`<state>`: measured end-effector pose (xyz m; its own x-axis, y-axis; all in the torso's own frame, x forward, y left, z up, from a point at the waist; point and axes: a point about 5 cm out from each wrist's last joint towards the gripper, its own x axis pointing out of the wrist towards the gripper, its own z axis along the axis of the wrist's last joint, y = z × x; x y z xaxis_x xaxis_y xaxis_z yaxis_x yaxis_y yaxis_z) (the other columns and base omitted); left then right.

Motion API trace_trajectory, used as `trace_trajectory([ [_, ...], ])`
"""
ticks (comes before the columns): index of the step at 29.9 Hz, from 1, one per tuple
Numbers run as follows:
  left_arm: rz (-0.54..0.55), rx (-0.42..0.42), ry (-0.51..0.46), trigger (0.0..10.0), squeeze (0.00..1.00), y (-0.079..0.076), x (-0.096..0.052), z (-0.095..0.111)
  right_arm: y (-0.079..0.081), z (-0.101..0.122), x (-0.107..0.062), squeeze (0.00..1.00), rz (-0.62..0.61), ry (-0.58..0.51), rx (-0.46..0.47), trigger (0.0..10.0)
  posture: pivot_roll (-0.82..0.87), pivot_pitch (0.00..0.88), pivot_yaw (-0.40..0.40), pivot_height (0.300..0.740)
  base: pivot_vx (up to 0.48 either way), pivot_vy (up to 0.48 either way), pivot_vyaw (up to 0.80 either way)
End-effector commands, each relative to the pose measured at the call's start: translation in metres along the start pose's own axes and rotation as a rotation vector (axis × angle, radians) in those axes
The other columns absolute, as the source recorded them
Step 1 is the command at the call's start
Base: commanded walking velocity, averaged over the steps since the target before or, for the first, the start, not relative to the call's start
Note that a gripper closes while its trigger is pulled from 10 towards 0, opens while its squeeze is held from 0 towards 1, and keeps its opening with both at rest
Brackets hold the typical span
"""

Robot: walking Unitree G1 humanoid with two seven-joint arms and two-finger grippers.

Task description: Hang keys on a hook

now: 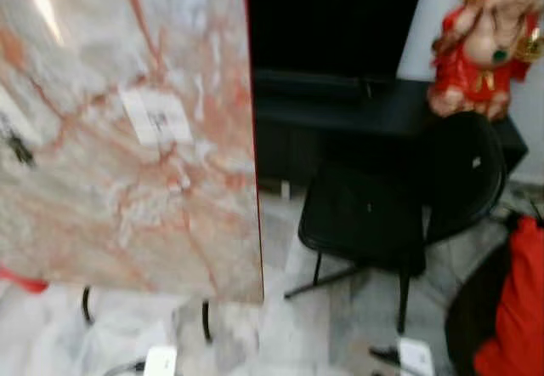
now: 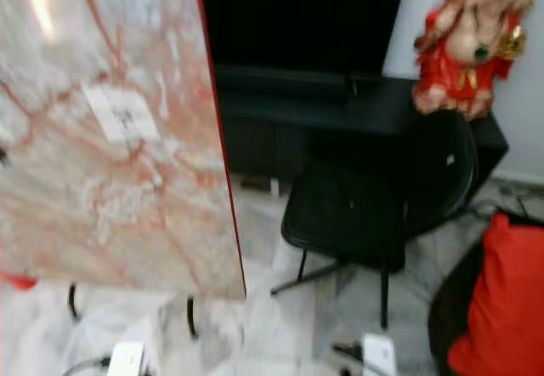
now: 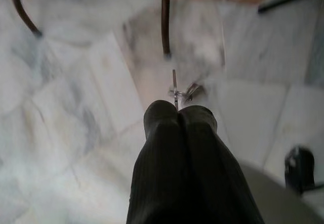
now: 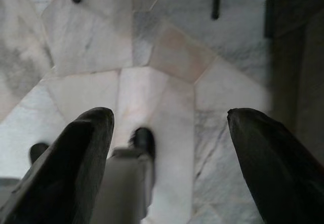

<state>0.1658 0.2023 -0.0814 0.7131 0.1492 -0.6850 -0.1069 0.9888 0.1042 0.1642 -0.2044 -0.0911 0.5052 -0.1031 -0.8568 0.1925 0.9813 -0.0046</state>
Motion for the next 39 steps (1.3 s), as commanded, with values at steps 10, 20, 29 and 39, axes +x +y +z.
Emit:
trace_trajectory([
  [10,0.109,0.006,-0.714,10.0,0.00,0.027,0.006,0.180,0.030,0.006,0.002,0.00,0.051,-0.010,-0.002,10.0,0.06,0.000,-0.011,0.740,0.000,0.000,0.00],
  [20,0.081,0.079,-1.035,10.0,0.00,0.010,-0.032,0.252,0.053,0.012,0.002,0.00,0.075,-0.019,-0.010,10.0,0.06,0.000,-0.013,0.740,0.000,0.000,0.00],
  [29,0.066,0.032,-1.136,10.0,0.00,0.004,-0.050,0.293,0.048,0.011,0.002,0.00,0.070,-0.016,-0.014,10.0,0.05,0.000,-0.016,0.740,0.000,0.000,0.00],
  [39,0.087,-0.017,-1.120,10.0,0.00,0.004,-0.049,0.309,0.046,0.010,0.002,0.00,0.068,-0.016,-0.012,10.0,0.05,0.000,-0.014,0.740,0.000,0.000,0.00],
])
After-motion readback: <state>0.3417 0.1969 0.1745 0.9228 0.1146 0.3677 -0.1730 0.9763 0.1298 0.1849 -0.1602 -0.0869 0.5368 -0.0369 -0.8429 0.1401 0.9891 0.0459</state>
